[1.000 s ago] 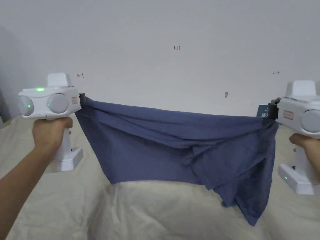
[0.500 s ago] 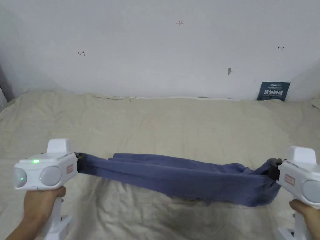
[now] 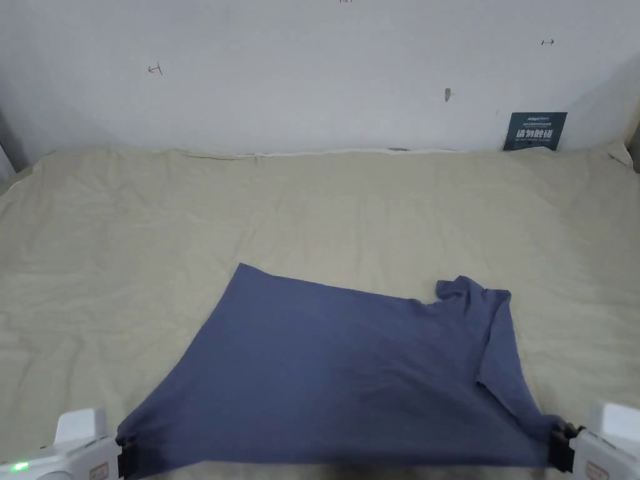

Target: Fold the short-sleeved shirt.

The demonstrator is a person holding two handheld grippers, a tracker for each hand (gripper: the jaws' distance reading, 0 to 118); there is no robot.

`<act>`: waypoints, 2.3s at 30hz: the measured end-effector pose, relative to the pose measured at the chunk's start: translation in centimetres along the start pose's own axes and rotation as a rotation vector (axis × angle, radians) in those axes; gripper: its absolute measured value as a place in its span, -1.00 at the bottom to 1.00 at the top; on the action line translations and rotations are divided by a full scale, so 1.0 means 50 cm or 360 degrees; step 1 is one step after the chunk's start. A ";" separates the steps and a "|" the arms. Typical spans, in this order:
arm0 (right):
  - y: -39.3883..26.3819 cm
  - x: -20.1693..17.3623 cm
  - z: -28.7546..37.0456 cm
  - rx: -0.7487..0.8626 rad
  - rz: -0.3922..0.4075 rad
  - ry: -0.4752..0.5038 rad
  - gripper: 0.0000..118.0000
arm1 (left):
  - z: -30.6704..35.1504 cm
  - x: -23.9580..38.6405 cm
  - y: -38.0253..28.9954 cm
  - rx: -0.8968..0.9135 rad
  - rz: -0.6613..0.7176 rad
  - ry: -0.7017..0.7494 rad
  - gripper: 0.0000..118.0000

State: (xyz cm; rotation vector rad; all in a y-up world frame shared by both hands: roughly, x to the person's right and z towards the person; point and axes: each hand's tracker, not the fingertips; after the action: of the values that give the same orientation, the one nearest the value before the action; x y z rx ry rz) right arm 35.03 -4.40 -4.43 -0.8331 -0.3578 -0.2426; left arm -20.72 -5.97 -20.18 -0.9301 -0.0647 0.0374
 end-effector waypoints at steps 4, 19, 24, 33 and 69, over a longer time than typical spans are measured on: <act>-0.071 0.024 -0.033 -0.0159 -0.0052 0.0015 -0.91 | -0.024 -0.005 -0.051 -0.0218 -0.0050 0.0048 -0.89; -0.009 -0.021 0.024 0.0019 -0.0001 0.0012 0.48 | 0.009 0.034 0.019 -0.0031 -0.0008 0.0011 0.93; 0.094 -0.050 0.102 0.0449 0.0110 -0.0004 0.86 | 0.116 0.119 0.120 0.0354 -0.0029 -0.0135 0.89; 0.170 -0.134 0.264 0.1066 0.0201 -0.0064 0.83 | 0.256 0.263 0.183 0.1080 -0.0294 -0.0120 0.89; 0.290 -0.152 0.045 0.0960 0.0159 -0.0195 -0.99 | -0.324 0.325 0.556 0.0078 -0.0415 -0.0255 0.89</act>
State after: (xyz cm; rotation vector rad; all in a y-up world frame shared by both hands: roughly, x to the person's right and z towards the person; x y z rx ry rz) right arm 32.64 7.27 -15.86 -0.2693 -0.4712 0.0158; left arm -3.48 -1.35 -51.50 -0.8623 -0.3315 -0.1281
